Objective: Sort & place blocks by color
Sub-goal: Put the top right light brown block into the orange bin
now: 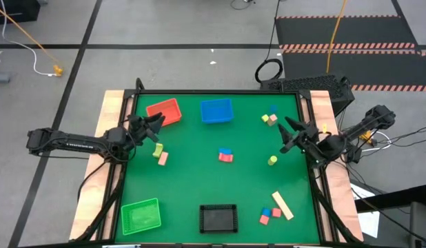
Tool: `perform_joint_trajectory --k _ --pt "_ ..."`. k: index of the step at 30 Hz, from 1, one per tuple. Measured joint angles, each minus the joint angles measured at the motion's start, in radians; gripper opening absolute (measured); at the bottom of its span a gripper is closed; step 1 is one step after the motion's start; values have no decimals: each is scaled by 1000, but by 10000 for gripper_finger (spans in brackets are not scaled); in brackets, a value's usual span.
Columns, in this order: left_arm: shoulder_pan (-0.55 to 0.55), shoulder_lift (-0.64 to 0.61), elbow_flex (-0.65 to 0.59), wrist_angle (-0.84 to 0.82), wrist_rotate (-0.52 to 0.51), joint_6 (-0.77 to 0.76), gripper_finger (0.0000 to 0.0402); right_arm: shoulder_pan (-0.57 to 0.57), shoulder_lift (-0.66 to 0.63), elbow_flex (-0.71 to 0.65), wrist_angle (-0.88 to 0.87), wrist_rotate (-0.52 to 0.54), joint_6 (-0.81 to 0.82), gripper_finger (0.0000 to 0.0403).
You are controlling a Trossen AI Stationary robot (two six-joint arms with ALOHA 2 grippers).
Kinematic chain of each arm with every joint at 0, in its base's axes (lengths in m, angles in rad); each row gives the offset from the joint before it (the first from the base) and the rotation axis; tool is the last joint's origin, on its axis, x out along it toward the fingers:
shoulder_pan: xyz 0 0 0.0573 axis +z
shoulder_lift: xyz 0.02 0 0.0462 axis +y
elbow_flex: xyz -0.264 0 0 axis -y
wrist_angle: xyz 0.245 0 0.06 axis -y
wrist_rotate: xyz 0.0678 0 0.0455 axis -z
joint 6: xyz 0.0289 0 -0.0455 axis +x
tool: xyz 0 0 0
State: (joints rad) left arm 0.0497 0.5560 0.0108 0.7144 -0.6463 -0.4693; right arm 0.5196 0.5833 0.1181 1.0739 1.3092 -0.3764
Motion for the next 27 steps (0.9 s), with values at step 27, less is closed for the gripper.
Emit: perform_joint_trajectory --k 27 --pt "9 0 3 223 228 241 184 -202 49 248 -197 -297 -200 214"
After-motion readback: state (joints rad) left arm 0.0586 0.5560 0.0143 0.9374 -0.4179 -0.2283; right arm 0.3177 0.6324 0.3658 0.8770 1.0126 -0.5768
